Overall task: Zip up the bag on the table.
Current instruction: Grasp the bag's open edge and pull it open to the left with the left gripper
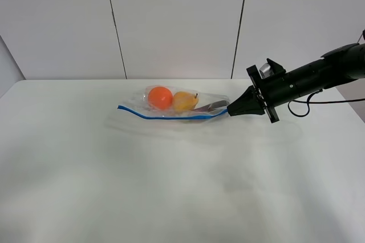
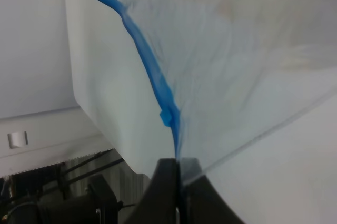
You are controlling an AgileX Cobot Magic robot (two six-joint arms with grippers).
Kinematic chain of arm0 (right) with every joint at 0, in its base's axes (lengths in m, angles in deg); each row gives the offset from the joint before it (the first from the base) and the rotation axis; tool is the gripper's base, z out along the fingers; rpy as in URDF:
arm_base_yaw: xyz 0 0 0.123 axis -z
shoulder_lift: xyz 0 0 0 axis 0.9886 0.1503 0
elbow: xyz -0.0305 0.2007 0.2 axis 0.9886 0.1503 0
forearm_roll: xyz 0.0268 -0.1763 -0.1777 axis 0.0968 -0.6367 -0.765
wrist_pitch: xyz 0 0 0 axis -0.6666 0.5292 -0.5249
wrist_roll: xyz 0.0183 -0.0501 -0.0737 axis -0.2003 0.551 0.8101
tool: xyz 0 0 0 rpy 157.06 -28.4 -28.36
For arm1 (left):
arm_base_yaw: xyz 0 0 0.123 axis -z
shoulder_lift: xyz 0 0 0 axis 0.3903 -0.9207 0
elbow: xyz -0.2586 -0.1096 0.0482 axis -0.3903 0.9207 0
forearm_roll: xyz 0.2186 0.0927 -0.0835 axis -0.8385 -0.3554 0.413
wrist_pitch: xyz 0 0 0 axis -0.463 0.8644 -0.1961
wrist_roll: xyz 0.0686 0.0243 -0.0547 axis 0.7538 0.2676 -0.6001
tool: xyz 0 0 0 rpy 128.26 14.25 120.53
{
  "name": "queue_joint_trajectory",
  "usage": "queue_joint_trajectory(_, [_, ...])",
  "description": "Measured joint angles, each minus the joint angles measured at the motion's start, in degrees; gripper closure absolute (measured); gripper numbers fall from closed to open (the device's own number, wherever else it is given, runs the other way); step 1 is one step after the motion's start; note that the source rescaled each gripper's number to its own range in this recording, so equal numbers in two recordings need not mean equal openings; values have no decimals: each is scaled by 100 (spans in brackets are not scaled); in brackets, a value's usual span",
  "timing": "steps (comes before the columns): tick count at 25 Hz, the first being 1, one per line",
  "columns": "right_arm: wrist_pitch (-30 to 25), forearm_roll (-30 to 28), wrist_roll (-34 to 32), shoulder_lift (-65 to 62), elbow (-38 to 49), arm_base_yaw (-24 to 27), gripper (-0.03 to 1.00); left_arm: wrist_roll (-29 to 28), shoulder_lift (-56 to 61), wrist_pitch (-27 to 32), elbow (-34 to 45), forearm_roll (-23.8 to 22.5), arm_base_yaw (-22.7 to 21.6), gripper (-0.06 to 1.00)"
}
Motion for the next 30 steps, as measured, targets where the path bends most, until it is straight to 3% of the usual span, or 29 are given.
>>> queue_joint_trajectory(7, [0, 5, 0, 0, 0, 0, 97, 0, -578, -252, -419, 30, 0, -6])
queue_joint_trajectory(10, [0, 5, 0, 0, 0, 0, 97, 69, -1598, -700, -900, 90, 0, -6])
queue_joint_trajectory(14, [0, 10, 0, 0, 0, 0, 97, 577, -3007, -1479, -1477, 318, 0, -6])
queue_joint_trajectory(17, [0, 21, 0, 0, 0, 0, 97, 1243, -4131, -2168, -1746, 910, 0, -6])
queue_joint_trajectory(22, [0, 21, 0, 0, 0, 0, 97, 3055, -5540, -3091, -1931, 2628, 86, -6])
queue_joint_trajectory(25, [0, 21, 0, 0, 0, 0, 97, 4058, -6246, -3360, -1943, 3603, 447, -6])
queue_joint_trajectory(30, [0, 25, -25, 0, 0, 0, 97, 5197, -7280, -3946, -1943, 4576, 1522, -6])
